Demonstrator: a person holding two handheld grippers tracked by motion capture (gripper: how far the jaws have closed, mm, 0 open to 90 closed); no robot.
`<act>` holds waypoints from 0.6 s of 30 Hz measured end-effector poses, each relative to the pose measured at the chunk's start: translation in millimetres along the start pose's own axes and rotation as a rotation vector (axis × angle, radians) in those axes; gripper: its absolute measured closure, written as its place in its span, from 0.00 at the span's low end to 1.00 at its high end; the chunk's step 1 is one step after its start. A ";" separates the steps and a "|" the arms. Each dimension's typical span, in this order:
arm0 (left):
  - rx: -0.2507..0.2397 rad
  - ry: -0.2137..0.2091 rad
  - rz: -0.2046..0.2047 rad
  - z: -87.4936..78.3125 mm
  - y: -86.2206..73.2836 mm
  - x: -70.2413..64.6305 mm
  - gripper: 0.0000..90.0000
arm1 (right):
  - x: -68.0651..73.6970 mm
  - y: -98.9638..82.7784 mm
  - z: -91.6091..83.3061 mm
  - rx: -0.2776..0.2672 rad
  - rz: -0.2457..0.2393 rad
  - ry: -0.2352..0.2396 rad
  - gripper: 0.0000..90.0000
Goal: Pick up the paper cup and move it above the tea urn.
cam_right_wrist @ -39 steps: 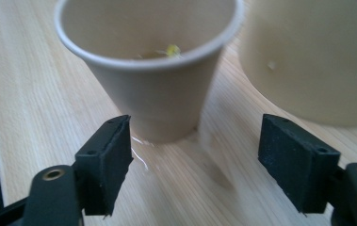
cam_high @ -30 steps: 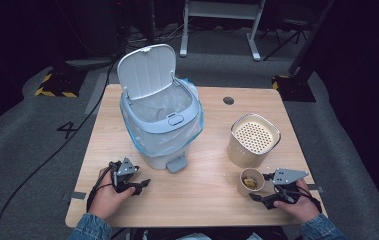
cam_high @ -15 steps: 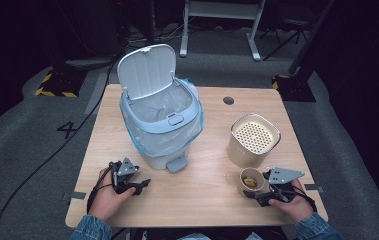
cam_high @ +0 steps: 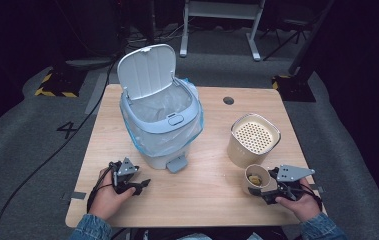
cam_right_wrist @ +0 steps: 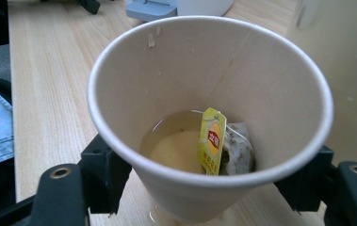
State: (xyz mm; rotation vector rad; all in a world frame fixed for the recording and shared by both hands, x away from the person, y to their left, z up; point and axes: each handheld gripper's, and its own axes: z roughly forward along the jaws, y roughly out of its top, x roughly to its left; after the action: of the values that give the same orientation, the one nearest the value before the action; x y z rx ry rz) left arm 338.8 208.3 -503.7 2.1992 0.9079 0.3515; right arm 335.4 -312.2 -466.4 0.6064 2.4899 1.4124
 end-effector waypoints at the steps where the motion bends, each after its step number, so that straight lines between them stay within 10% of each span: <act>1: 0.000 0.000 0.000 0.0 0.0 0.0 0.37 | -0.9 1.6 -2.1 -0.004 0.002 0.003 0.33; 18: -0.001 -0.006 0.002 0.4 0.0 -0.4 0.36 | -9.5 54.7 -34.9 -0.036 -0.008 0.028 0.33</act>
State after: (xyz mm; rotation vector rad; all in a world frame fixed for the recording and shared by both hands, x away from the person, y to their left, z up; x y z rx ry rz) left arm 338.7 207.8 -503.9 2.1991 0.9021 0.3456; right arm 344.1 -318.5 -401.7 0.5730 2.4794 1.4703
